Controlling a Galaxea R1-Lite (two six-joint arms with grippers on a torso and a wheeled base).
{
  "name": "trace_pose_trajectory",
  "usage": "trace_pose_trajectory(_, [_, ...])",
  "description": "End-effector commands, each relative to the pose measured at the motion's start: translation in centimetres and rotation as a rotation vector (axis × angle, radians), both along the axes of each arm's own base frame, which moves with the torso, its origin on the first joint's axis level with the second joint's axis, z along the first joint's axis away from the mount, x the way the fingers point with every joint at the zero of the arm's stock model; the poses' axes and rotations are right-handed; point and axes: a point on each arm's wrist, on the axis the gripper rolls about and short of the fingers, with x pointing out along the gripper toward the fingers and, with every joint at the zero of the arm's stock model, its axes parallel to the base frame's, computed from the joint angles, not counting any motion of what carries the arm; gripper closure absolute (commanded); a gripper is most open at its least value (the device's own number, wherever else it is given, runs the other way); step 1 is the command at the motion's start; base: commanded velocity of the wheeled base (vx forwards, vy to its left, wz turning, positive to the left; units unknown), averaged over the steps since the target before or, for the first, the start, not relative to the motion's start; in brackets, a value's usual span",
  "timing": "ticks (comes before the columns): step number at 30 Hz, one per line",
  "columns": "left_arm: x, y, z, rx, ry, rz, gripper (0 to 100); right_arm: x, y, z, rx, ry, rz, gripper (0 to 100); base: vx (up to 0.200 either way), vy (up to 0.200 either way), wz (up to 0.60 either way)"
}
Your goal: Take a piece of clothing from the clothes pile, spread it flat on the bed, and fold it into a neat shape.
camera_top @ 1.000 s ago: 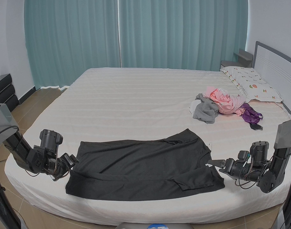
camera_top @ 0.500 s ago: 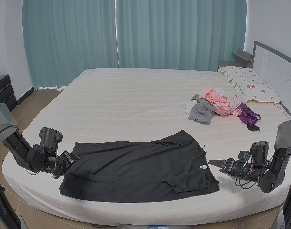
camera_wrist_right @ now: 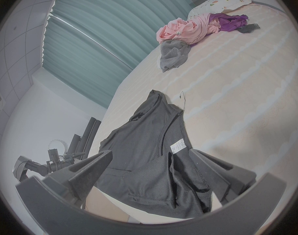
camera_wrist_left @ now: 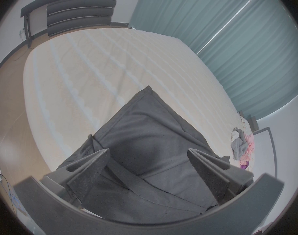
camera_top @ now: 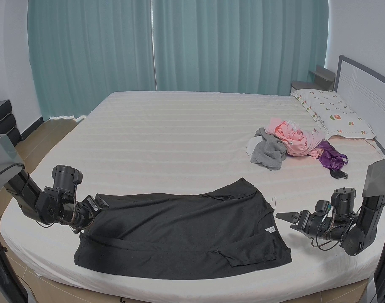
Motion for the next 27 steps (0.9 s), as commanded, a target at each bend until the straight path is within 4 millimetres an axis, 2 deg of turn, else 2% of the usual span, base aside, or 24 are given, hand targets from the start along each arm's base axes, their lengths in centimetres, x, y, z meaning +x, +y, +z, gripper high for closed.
trace_pose_trajectory(1, [0.6, 0.5, 0.3, -0.015, -0.019, 0.006, 0, 0.0, 0.1, -0.1, 0.000, 0.003, 0.003, 0, 0.000, 0.000, 0.00])
trace_pose_trajectory(3, [1.5, 1.1, 0.9, -0.009, -0.054, 0.003, 0, -0.1, 0.1, -0.1, 0.000, 0.006, 0.005, 0, 0.000, 0.000, 0.00])
trace_pose_trajectory(6, [2.5, 1.7, 0.9, 0.014, -0.071, -0.009, 0, -0.1, 0.2, -0.2, -0.001, 0.009, 0.008, 0, 0.000, 0.000, 0.00])
trace_pose_trajectory(9, [4.9, 2.4, 0.8, 0.041, -0.102, -0.028, 0, -0.1, 0.2, -0.4, -0.001, 0.014, 0.009, 0, 0.000, 0.000, 0.00])
trace_pose_trajectory(15, [9.4, 2.9, -1.2, 0.047, -0.136, -0.059, 0, 0.1, 0.4, -0.5, 0.044, 0.042, -0.006, 0, 0.000, 0.000, 0.00])
trace_pose_trajectory(16, [9.4, 2.9, -1.2, 0.047, -0.136, -0.059, 0, 0.1, 0.4, -0.5, 0.044, 0.042, -0.006, 0, 0.000, 0.000, 0.00])
trace_pose_trajectory(18, [11.2, 3.1, -2.5, 0.064, -0.144, -0.074, 0, 0.1, 0.4, -0.6, 0.057, 0.050, 0.005, 0, 0.000, 0.000, 0.00])
trace_pose_trajectory(21, [12.1, 3.4, -3.4, 0.083, -0.146, -0.089, 0, 0.1, 0.3, -0.8, 0.064, 0.059, 0.012, 0, 0.000, 0.000, 0.00])
trace_pose_trajectory(23, [13.6, 3.5, -4.1, 0.086, -0.161, -0.086, 0, 0.2, 0.3, -1.3, 0.065, 0.073, 0.014, 0, 0.000, 0.000, 0.00])
trace_pose_trajectory(25, [13.6, 3.5, -4.1, 0.086, -0.161, -0.086, 0, 0.2, 0.3, -1.3, 0.065, 0.073, 0.014, 0, 0.000, 0.000, 0.00])
trace_pose_trajectory(27, [14.6, 3.7, -5.4, 0.086, -0.165, -0.082, 0, 0.3, 0.2, -1.8, 0.070, 0.092, 0.010, 0, 0.000, 0.000, 0.00])
